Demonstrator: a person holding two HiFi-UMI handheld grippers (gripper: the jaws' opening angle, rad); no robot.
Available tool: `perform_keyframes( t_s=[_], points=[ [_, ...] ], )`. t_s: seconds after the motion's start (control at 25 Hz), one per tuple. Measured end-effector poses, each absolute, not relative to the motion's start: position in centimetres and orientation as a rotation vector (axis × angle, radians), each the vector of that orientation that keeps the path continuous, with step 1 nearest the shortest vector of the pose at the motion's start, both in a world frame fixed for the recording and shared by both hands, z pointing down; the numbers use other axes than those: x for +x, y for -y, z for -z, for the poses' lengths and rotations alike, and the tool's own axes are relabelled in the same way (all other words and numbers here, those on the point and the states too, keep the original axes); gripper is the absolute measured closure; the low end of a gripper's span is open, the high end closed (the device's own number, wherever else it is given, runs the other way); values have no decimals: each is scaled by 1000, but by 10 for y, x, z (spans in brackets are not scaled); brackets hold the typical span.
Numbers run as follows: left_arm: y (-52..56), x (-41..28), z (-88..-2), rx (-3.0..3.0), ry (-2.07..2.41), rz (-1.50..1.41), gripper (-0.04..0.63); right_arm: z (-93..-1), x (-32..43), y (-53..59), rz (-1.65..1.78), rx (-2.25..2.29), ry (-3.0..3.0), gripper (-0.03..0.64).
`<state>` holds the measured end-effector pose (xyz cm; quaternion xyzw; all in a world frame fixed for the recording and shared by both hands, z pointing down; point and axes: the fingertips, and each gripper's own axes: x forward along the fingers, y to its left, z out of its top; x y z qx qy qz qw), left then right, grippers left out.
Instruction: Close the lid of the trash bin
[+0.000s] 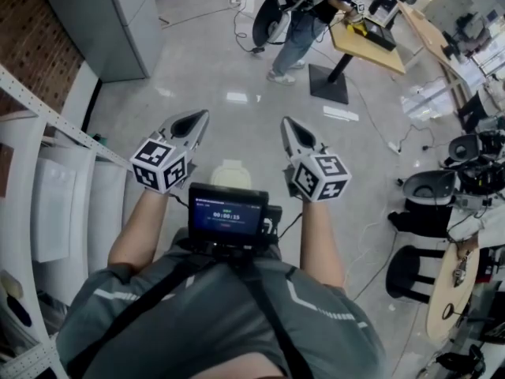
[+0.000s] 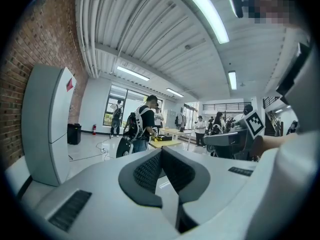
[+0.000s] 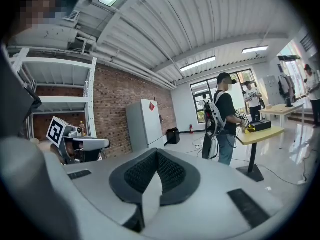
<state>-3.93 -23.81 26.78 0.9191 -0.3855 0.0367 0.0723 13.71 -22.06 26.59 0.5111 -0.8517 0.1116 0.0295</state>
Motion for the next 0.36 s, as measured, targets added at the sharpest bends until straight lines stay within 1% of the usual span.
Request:
perform_keyframes(
  t_s=[0.36],
  points=[
    [238,-54,-270,2761,1169,-99,594,-252,131,220,-257,1594,2608,609]
  ],
)
